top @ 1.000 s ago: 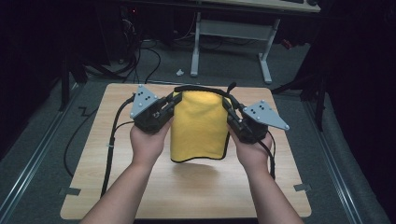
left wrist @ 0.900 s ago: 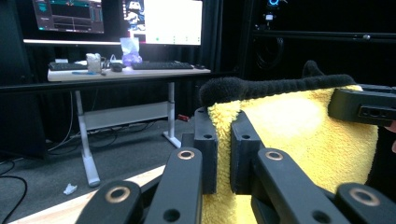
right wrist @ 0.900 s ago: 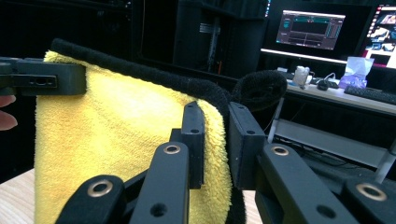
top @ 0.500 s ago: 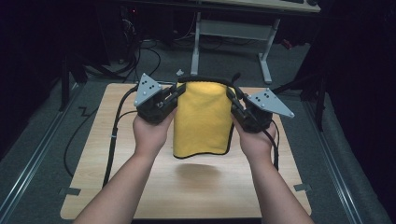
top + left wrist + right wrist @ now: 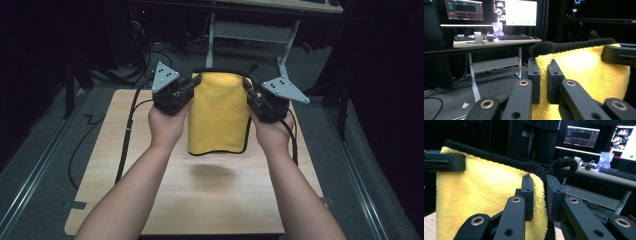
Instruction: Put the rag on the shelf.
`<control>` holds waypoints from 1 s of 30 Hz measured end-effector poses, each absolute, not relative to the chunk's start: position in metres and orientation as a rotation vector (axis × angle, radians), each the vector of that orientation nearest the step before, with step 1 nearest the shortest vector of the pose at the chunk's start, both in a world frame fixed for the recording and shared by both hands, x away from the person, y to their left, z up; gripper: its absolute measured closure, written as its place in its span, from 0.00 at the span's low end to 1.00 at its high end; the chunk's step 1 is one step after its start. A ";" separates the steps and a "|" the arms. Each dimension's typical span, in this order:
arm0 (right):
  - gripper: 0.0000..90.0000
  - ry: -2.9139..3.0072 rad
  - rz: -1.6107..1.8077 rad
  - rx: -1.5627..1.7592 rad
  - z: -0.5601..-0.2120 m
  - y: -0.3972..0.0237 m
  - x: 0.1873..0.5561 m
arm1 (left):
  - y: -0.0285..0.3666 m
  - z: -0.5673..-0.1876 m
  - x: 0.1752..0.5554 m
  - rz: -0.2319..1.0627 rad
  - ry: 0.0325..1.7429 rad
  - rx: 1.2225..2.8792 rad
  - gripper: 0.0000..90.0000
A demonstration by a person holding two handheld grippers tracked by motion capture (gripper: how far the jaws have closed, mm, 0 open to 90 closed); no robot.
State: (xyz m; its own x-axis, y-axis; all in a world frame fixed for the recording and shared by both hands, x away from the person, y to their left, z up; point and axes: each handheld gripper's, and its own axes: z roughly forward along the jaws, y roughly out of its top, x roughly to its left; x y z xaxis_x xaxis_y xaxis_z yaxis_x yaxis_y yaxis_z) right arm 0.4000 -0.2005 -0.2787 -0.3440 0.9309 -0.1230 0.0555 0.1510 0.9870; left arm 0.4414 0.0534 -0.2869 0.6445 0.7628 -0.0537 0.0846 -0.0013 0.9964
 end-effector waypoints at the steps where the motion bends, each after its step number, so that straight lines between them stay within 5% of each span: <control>1: 0.88 1.585 1.312 0.987 -0.279 -0.202 0.404 | 0.052 -0.287 0.445 0.626 0.741 1.508 0.93; 14: 0.88 1.616 1.247 0.998 -0.292 -0.203 0.456 | 0.043 -0.295 0.491 0.715 0.757 1.580 0.93; 30: 0.88 1.756 1.145 1.031 -0.325 -0.199 0.500 | 0.047 -0.340 0.539 0.655 0.834 1.759 0.92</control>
State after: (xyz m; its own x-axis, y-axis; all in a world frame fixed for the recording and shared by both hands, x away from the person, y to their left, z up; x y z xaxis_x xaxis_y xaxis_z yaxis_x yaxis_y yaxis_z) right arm 0.5004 -0.1990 -0.3245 -0.3629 0.9151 -0.1757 0.2083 0.2635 0.9419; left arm 0.5385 0.0467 -0.3395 0.6098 0.7915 0.0403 0.2268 -0.2230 0.9481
